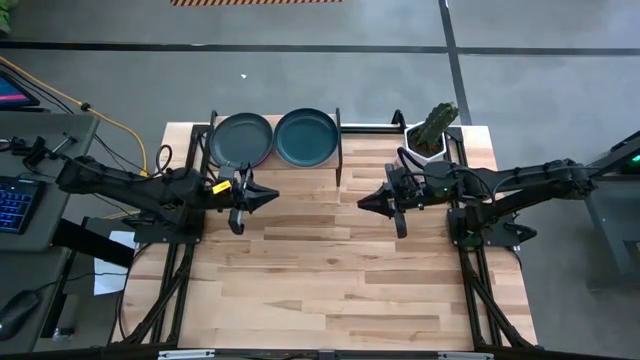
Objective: Place and stack plates onto a shelf
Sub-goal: Return to Home Position
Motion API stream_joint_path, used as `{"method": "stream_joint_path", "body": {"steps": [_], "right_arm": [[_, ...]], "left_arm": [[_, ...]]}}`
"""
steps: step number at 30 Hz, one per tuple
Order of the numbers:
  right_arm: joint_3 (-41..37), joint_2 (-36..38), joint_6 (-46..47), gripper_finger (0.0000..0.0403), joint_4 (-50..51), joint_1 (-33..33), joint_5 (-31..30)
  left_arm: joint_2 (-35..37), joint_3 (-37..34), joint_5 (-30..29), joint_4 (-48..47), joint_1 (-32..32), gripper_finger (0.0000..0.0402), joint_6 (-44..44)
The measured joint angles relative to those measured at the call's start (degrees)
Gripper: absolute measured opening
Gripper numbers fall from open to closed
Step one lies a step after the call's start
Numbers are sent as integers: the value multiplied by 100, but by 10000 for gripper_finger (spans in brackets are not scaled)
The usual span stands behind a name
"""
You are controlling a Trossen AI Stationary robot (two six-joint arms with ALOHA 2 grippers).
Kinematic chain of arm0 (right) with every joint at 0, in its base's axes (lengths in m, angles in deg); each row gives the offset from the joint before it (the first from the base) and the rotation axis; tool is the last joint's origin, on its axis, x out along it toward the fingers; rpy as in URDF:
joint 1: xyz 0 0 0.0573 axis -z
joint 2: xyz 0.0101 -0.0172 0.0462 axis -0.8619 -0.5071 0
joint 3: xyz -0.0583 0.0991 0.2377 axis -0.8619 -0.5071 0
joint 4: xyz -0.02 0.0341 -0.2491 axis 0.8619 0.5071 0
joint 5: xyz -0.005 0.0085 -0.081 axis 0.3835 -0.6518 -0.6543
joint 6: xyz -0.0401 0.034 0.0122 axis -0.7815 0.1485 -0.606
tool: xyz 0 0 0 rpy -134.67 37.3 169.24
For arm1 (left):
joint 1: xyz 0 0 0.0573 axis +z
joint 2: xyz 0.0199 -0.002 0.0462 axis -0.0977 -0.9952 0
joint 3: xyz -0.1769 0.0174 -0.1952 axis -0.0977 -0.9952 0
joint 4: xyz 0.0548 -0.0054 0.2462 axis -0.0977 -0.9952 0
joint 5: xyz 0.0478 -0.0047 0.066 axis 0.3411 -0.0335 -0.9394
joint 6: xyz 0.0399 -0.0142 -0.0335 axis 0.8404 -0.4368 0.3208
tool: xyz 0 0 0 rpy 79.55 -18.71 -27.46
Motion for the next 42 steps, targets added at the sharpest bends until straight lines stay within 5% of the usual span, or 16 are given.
{"method": "stream_joint_path", "body": {"steps": [21, 34, 42], "right_arm": [[0, 139, 62, 0, 89, 0, 101], [0, 139, 62, 0, 187, -4, 101], [0, 137, 254, 0, 260, -4, 101]], "left_arm": [[1184, -2, 879, -1172, 1330, 0, -25], [2092, -6, 695, -2544, 1079, 0, 79], [2831, -1498, 545, -961, 848, 0, -80]]}}
